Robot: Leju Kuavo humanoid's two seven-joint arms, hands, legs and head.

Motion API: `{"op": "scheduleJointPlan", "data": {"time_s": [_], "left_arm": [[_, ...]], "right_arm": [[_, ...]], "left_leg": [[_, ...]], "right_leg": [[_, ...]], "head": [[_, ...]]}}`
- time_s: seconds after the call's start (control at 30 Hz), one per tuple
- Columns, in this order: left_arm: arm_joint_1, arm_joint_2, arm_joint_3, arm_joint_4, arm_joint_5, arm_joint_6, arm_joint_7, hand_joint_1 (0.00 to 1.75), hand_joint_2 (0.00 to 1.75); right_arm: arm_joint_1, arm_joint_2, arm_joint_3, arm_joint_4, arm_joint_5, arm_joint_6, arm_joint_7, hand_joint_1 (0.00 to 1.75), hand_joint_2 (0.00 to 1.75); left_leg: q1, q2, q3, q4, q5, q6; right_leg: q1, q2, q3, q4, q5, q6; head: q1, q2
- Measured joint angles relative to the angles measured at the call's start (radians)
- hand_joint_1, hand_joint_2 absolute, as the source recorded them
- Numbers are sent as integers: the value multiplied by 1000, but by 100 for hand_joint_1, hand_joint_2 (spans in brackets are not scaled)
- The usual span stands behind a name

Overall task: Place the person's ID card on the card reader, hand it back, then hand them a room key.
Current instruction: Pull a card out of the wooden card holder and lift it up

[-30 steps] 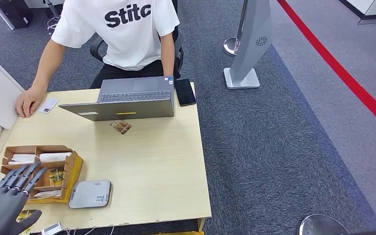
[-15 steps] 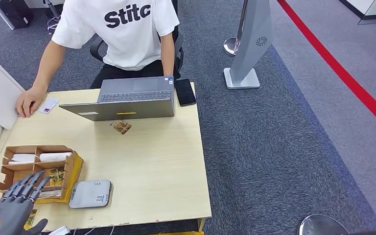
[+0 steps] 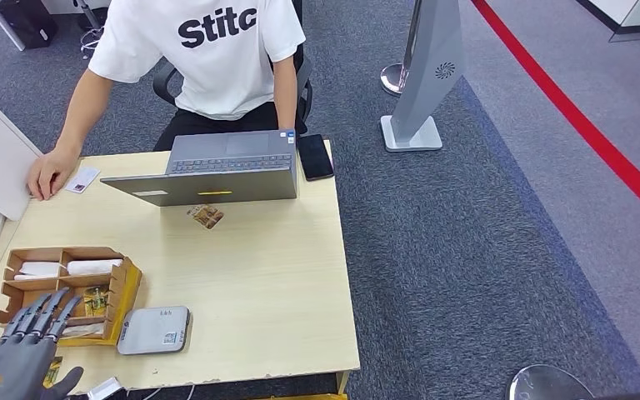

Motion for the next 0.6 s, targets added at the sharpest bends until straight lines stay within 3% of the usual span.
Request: {"op": "scheduleJointPlan", "data": {"time_s": [0.4,0.6], "left_arm": [[-41,-146,103,84,-36,89,24,0,175],[-59,-194,161,130,-34,102,3,0,175]], "right_arm": [[0,0,10,0,2,-13,4,0,175],[0,0,15,0,2,-18,6,0,175]], "left_leg": [[0,0,0,0,0,0],[0,0,0,0,0,0]], "right_leg": [[0,0,0,0,0,0],[0,0,0,0,0,0]], "head": [[0,0],[0,0]]}}
